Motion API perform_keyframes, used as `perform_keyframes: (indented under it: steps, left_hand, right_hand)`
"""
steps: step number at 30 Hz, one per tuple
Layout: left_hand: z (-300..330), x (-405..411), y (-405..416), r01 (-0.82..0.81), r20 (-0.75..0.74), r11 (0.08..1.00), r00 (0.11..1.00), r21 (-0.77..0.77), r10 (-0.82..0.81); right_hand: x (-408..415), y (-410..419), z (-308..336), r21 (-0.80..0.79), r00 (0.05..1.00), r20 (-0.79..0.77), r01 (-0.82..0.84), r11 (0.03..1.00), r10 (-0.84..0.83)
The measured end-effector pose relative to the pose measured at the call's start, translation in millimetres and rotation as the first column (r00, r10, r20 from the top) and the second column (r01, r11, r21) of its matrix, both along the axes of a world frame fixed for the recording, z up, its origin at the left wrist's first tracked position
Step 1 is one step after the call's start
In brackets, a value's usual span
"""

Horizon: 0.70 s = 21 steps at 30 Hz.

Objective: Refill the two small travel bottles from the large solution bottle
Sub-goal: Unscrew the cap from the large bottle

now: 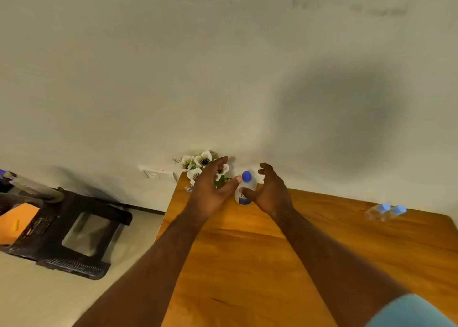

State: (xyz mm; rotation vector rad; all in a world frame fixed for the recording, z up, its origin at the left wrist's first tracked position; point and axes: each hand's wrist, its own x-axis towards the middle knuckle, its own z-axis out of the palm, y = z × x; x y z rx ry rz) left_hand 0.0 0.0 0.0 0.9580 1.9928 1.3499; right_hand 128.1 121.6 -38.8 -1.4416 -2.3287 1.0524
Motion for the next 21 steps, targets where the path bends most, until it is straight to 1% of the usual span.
perform_keyframes:
  steps: [2,4,7,11,14,16,21]
  left_hand:
    - [-5.1,-4.9,3.5,0.011,-0.005,1.000,1.000,-0.003,-0.011]
    - [-7.6,-8.2,1.2,0.033,-0.008,0.999,0.999,-0.014,-0.033]
    - [-9.3,-11.1,-0.3,0.055,0.013,0.998,0.998,-0.033,-0.055]
    - [-11.4,-16.2,-5.0,0.150,0.056,0.986,0.988,-0.069,-0.146]
    - [-2.8,-12.9,-5.7,0.234,0.073,0.968,0.971,-0.085,-0.228]
    - [8.2,-5.8,-4.4,0.271,0.017,0.958,0.963,-0.094,-0.270]
    - [57.6,25.8,6.3,0.294,-0.093,0.951,0.949,-0.095,-0.303]
  right_hand:
    - [-10.1,-0.6,-5.8,-0.026,0.999,-0.035,-0.029,0.999,0.028]
    - [-15.3,-2.7,-12.5,-0.034,0.999,-0.015,-0.045,0.998,0.045]
    - [-15.8,-4.2,-19.9,0.011,0.999,-0.013,-0.036,0.999,0.036]
    - [-5.4,-8.6,-6.4,0.043,0.998,-0.042,-0.039,0.998,0.040]
    - [7.3,-9.5,22.1,0.033,0.998,-0.048,-0.046,0.998,0.047]
    - [18.1,-9.7,48.1,0.047,0.997,-0.051,-0.058,0.997,0.061]
    - [56.6,-15.7,139.1,0.159,0.990,-0.068,-0.110,0.981,0.122]
